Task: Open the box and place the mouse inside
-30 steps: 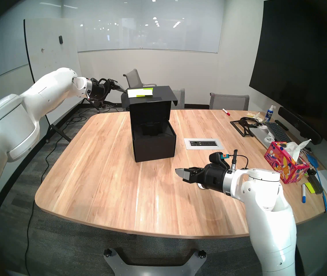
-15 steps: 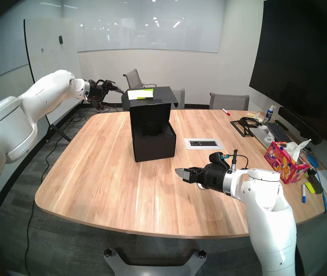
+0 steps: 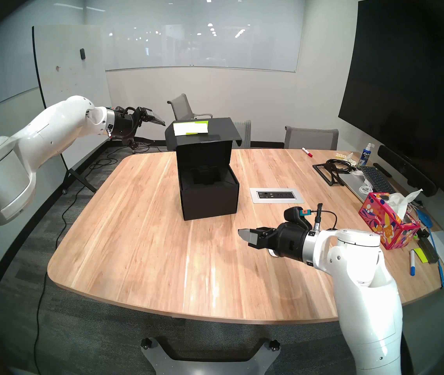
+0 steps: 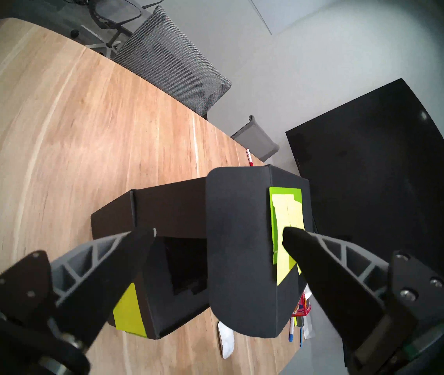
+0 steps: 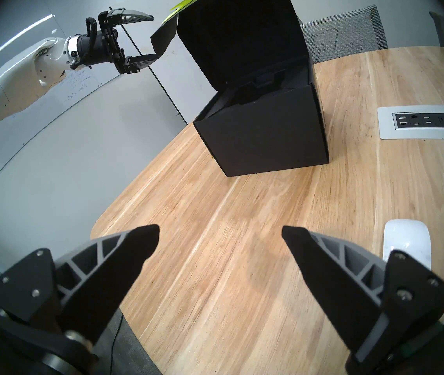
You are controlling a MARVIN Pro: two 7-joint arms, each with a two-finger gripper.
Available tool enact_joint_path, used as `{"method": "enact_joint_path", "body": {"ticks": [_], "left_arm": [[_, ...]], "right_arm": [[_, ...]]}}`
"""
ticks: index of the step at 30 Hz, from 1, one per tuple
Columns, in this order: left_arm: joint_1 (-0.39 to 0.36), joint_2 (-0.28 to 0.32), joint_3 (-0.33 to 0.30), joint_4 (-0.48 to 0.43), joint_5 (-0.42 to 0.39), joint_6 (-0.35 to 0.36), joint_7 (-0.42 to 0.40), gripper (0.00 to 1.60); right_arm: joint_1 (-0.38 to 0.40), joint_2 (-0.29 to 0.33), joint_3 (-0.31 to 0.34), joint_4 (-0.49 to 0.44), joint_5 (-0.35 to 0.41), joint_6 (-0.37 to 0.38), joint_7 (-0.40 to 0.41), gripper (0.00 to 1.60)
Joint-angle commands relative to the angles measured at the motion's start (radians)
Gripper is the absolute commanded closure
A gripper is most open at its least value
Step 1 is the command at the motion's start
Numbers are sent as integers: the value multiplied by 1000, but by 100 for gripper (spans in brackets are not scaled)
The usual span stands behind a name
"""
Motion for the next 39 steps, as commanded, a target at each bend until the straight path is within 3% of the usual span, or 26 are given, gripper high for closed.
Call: {"method": "enact_joint_path", "body": {"ticks": [1, 25, 32, 39], "left_arm": [[-23, 74, 55, -116, 33, -2, -81, 0], [-98, 344, 287, -510, 200, -2, -414, 1], [-146, 383, 366, -602, 290, -2, -514, 2], [-204, 365, 448, -649, 385, -2, -609, 2]], "right_arm": [[7, 2, -2, -15, 1, -3, 2, 0], [7, 1, -1, -14, 1, -3, 3, 0], [7, 2, -1, -15, 1, -3, 2, 0], [7, 2, -1, -17, 1, -3, 2, 0]]}}
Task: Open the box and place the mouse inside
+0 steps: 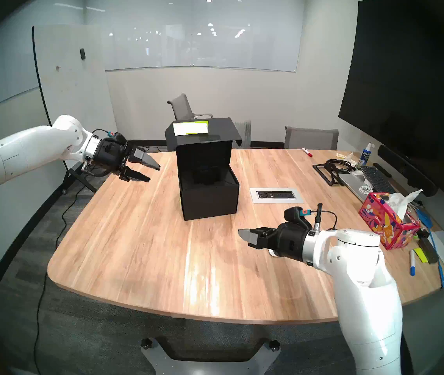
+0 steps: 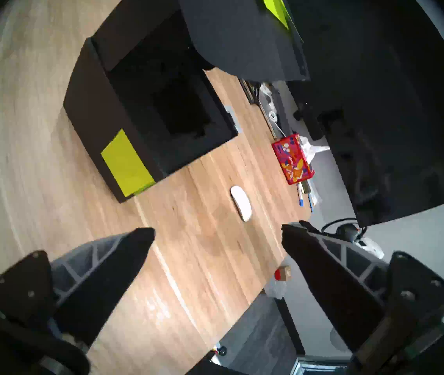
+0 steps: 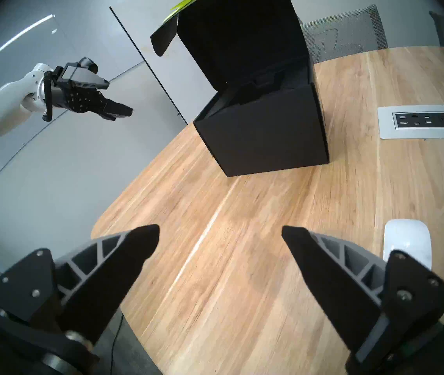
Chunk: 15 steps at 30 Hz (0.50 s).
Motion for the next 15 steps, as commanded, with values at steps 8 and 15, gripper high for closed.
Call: {"method": "enact_joint_path", "body": {"ticks": [8, 15], "left_arm": [[-148, -49, 117, -57, 128, -2, -158, 4], [-171, -95, 155, -43, 121, -2, -161, 2]], "right_arm": [[7, 2, -2, -19, 1, -3, 0, 0], [7, 2, -2, -19, 1, -3, -1, 0]]}}
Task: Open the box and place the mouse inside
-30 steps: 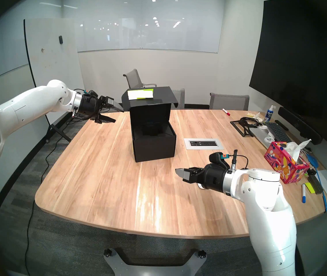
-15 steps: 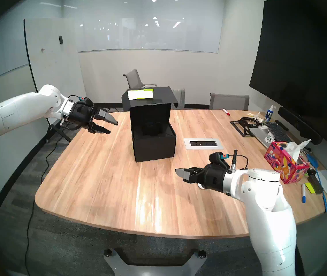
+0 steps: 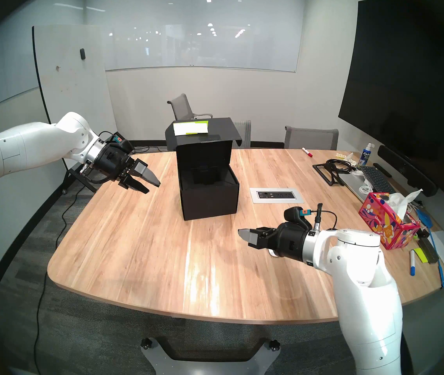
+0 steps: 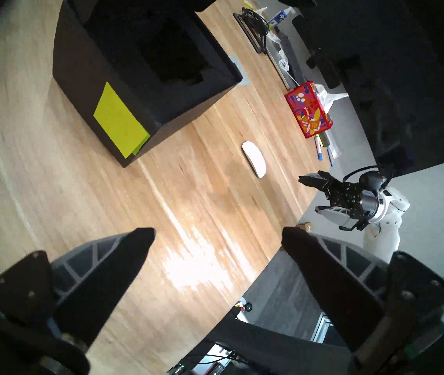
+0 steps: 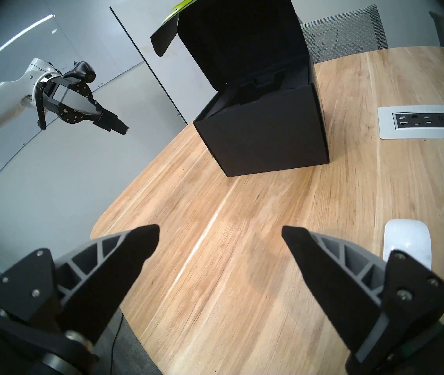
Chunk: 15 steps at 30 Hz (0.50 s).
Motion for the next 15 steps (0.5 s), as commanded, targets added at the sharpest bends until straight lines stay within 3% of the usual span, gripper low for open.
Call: {"method": "enact_joint_path", "body": {"ticks": [1, 15], "left_arm": [[-71, -62, 15, 17, -20, -2, -84, 1], [-71, -109, 16, -1, -148, -2, 13, 0]], "right_arm": [[7, 2, -2, -19, 1, -3, -1, 0], [8, 2, -1, -20, 2, -3, -3, 0]]}}
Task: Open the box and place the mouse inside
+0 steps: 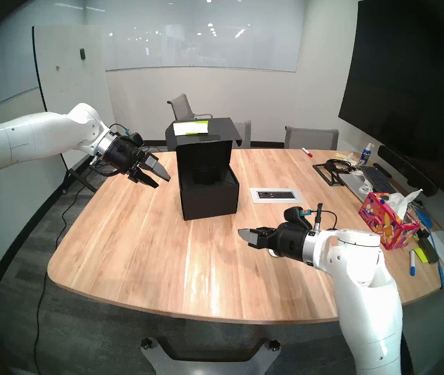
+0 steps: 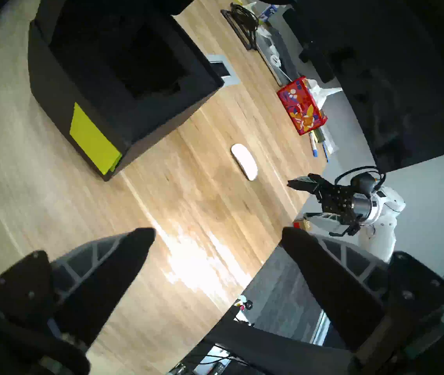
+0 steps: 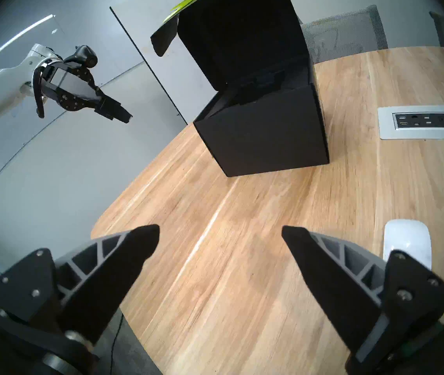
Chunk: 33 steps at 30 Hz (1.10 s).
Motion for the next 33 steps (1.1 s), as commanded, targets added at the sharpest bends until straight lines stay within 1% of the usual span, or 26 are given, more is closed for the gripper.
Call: {"method": "enact_joint_path", "body": {"ticks": [1, 6, 8, 9, 10, 11, 12, 15, 17, 20, 21, 22, 23, 24, 25, 26, 28, 29, 30, 33], "left_arm": [[-28, -37, -20, -26, -81, -2, 24, 0], [-26, -60, -20, -41, -146, -2, 104, 0], [-23, -68, -25, -48, -176, -2, 146, 17], [-21, -72, -28, -50, -189, -2, 163, 21], [-20, -75, -29, -53, -205, -2, 181, 34], [-19, -78, -31, -56, -223, -2, 205, 57], [-17, -84, -33, -57, -237, -2, 222, 72], [-12, -105, -36, -55, -287, -2, 279, 124], [-11, -116, -37, -55, -319, -2, 315, 137], [-11, -125, -39, -60, -359, -2, 360, 139], [-11, -125, -39, -60, -359, -2, 360, 139], [-11, -130, -40, -64, -389, -2, 393, 152], [-11, -130, -40, -64, -389, -2, 393, 152], [-11, -133, -40, -66, -408, -2, 412, 160], [-10, -136, -40, -66, -416, -2, 422, 160], [-9, -143, -40, -69, -444, -2, 454, 160], [-8, -146, -40, -71, -457, -6, 469, 160], [-4, -154, -41, -74, -485, -22, 503, 160], [-4, -154, -41, -74, -485, -22, 503, 160], [-1, -165, -43, -74, -525, -39, 548, 160]], "right_arm": [[8, 2, -1, -20, 2, -3, -3, 0], [8, 2, -1, -20, 2, -3, -3, 0], [8, 2, -1, -20, 2, -3, -3, 0], [8, 2, -1, -20, 2, -3, -3, 0], [8, 2, -1, -20, 2, -3, -3, 0], [8, 2, -1, -20, 2, -3, -3, 0], [8, 2, -1, -20, 2, -3, -3, 0], [8, 2, -1, -20, 2, -3, -3, 0], [8, 2, -1, -20, 2, -3, -3, 0], [8, 2, -1, -20, 2, -3, -3, 0], [8, 2, -1, -20, 2, -3, -3, 0], [8, 2, -1, -21, 2, -3, -3, 0], [8, 2, -1, -21, 2, -3, -3, 0], [8, 2, -1, -21, 2, -3, -4, 0], [8, 2, -1, -21, 2, -3, -4, 0], [8, 2, -1, -21, 2, -3, -4, 0], [8, 2, -1, -21, 2, -3, -4, 0], [8, 2, -1, -21, 2, -3, -4, 0], [8, 2, -1, -21, 2, -3, -4, 0], [8, 2, -1, -21, 2, -3, -4, 0]]}}
